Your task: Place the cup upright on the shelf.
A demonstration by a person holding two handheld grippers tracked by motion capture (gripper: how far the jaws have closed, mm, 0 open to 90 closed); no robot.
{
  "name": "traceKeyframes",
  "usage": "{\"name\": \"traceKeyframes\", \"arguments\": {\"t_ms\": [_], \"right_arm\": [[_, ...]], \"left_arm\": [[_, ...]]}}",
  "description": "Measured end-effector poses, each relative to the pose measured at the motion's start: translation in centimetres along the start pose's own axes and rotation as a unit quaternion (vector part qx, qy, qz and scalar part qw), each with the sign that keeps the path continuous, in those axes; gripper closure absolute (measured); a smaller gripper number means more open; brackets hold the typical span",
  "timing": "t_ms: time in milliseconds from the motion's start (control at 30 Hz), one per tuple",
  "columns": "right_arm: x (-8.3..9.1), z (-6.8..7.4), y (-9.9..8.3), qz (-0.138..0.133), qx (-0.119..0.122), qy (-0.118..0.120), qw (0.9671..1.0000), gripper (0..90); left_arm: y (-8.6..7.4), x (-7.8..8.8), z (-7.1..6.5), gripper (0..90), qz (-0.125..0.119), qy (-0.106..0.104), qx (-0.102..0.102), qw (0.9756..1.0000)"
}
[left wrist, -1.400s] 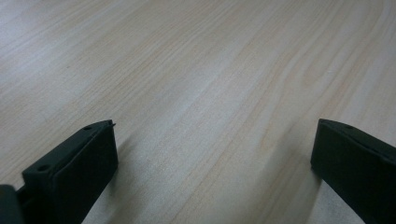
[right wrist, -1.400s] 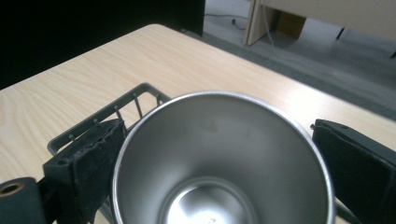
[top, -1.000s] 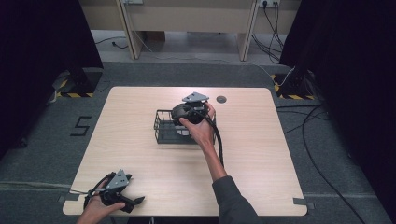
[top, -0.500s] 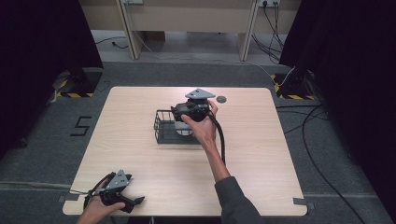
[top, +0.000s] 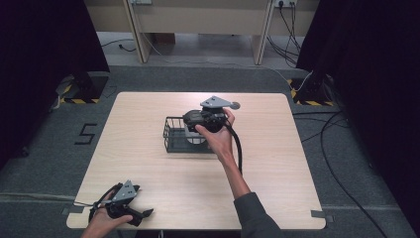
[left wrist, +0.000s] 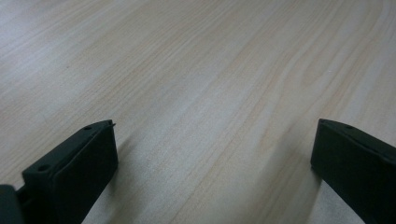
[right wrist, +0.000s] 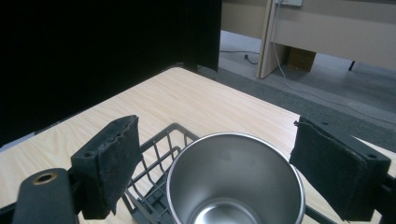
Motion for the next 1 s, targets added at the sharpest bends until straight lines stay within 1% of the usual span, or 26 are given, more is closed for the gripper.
{"name": "traceKeyframes", "arguments": {"t_ms": [333, 400, 567, 633, 700, 833, 1000], "right_arm": [[1.4, -0.5, -0.1, -0.007, -0.001, 0.001, 1.0000, 15.6], [1.9, -0.5, -0.3, -0.007, 0.000, 0.003, 1.0000, 15.6], [2.6, -0.6, -0.7, -0.007, 0.000, 0.004, 1.0000, 15.7], [3.2, -0.8, -1.0, -0.012, -0.002, 0.005, 0.9999, 15.8], [3.4, -0.8, -1.0, -0.013, -0.002, 0.005, 0.9999, 15.8], [4.2, -1.1, -1.3, -0.017, -0.003, 0.004, 0.9998, 16.0], [5.7, -1.6, -2.0, -0.024, -0.004, 0.004, 0.9997, 16.2]], "left_arm": [[0.0, 0.0, 0.0, 0.0, -0.001, 0.001, 0.000, 1.0000], [0.0, 0.0, 0.0, 0.0, -0.001, 0.001, 0.000, 1.0000], [0.0, 0.0, 0.0, 0.0, -0.001, 0.000, 0.001, 1.0000], [0.0, 0.0, 0.0, 0.0, -0.001, 0.000, 0.001, 1.0000], [0.0, 0.0, 0.0, 0.0, -0.002, 0.000, 0.001, 1.0000], [0.0, 0.0, 0.0, 0.0, -0.001, 0.000, 0.001, 1.0000], [0.0, 0.0, 0.0, 0.0, -0.001, 0.001, 0.000, 1.0000]]}}
Point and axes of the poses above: each handheld gripper's, and its own axes: x roughly backward along the jaws, y roughly out of its top, z roughly to its left, the point moved 9 cm from there along -x, roughly forward along the jaws, and after that the axes turned 11 degrees about -y, right-handed, at the moved point
